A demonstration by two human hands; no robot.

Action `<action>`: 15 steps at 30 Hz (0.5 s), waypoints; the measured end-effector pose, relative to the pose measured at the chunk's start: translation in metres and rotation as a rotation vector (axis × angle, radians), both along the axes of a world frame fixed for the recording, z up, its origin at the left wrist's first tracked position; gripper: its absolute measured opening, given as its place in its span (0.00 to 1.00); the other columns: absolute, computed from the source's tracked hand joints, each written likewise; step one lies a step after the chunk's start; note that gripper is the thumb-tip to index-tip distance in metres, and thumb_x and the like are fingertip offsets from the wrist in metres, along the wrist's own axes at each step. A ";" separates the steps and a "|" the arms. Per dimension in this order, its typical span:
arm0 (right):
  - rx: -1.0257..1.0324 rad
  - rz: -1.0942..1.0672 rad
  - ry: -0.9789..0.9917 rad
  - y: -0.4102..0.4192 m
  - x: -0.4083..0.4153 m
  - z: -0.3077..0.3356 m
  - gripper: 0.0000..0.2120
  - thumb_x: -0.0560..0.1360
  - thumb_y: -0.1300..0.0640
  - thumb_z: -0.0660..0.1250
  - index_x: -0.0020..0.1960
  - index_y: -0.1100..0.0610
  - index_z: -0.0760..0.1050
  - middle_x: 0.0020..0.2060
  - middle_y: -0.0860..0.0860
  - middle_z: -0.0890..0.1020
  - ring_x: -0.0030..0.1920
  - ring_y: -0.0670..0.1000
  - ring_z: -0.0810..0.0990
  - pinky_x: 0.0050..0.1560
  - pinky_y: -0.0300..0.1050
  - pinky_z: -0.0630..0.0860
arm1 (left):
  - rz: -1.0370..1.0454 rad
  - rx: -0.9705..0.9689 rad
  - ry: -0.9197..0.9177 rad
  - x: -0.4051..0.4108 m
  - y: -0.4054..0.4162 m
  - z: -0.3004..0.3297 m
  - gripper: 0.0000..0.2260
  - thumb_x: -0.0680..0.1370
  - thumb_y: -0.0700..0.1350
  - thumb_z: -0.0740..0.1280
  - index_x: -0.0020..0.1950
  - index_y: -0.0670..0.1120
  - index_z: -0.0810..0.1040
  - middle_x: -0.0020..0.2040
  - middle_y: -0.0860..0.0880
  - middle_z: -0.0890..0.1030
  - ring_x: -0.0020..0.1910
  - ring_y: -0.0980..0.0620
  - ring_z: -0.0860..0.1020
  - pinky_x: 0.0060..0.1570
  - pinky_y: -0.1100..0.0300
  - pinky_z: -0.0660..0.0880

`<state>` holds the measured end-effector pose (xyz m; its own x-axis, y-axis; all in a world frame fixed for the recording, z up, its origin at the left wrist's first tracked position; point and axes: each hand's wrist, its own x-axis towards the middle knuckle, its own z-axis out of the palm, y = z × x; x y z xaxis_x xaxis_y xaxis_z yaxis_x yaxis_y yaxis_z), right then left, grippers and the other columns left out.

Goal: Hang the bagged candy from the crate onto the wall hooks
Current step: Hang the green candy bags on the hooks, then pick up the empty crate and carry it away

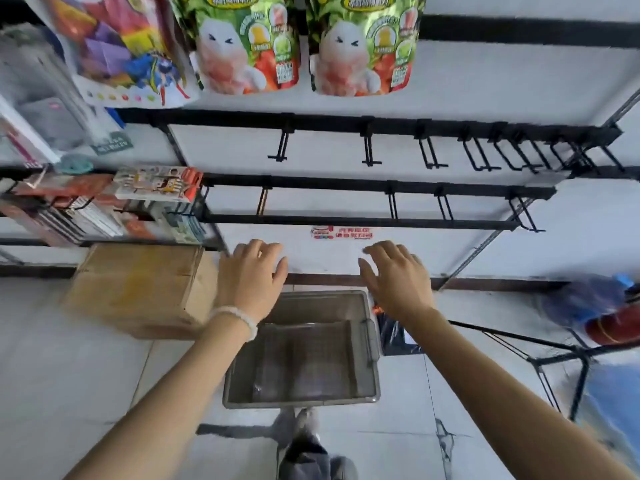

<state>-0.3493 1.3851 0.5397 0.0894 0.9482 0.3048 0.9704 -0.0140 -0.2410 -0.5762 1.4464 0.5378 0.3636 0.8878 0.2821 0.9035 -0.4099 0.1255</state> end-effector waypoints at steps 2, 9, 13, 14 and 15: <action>-0.079 0.000 0.031 -0.012 -0.010 -0.027 0.13 0.75 0.52 0.60 0.51 0.57 0.79 0.49 0.54 0.82 0.48 0.59 0.80 0.44 0.50 0.75 | 0.038 -0.104 -0.025 -0.013 -0.013 -0.034 0.16 0.76 0.53 0.56 0.52 0.46 0.79 0.46 0.44 0.80 0.44 0.41 0.77 0.44 0.47 0.74; -0.405 -0.134 0.089 -0.045 -0.034 -0.137 0.12 0.78 0.51 0.57 0.53 0.56 0.75 0.50 0.55 0.79 0.49 0.59 0.78 0.43 0.49 0.74 | 0.124 -0.335 -0.017 -0.063 -0.036 -0.145 0.12 0.76 0.50 0.61 0.52 0.44 0.79 0.46 0.43 0.81 0.43 0.41 0.78 0.40 0.50 0.76; -0.529 -0.239 0.132 -0.045 -0.044 -0.207 0.15 0.78 0.49 0.55 0.55 0.57 0.73 0.51 0.55 0.77 0.52 0.59 0.76 0.46 0.51 0.74 | 0.203 -0.411 0.036 -0.090 -0.029 -0.206 0.15 0.77 0.52 0.58 0.57 0.47 0.78 0.50 0.45 0.81 0.47 0.42 0.77 0.42 0.50 0.74; -0.545 -0.272 0.160 -0.045 -0.046 -0.221 0.15 0.78 0.48 0.55 0.55 0.57 0.72 0.52 0.56 0.77 0.52 0.59 0.76 0.46 0.52 0.74 | 0.230 -0.437 0.037 -0.096 -0.029 -0.218 0.16 0.78 0.53 0.57 0.59 0.48 0.76 0.51 0.45 0.80 0.49 0.42 0.77 0.44 0.49 0.74; -0.562 -0.301 0.185 -0.047 -0.046 -0.240 0.15 0.78 0.48 0.55 0.56 0.57 0.72 0.52 0.55 0.76 0.53 0.59 0.75 0.47 0.52 0.74 | 0.262 -0.464 0.051 -0.101 -0.029 -0.235 0.16 0.78 0.53 0.56 0.60 0.49 0.75 0.53 0.45 0.80 0.51 0.42 0.76 0.46 0.48 0.73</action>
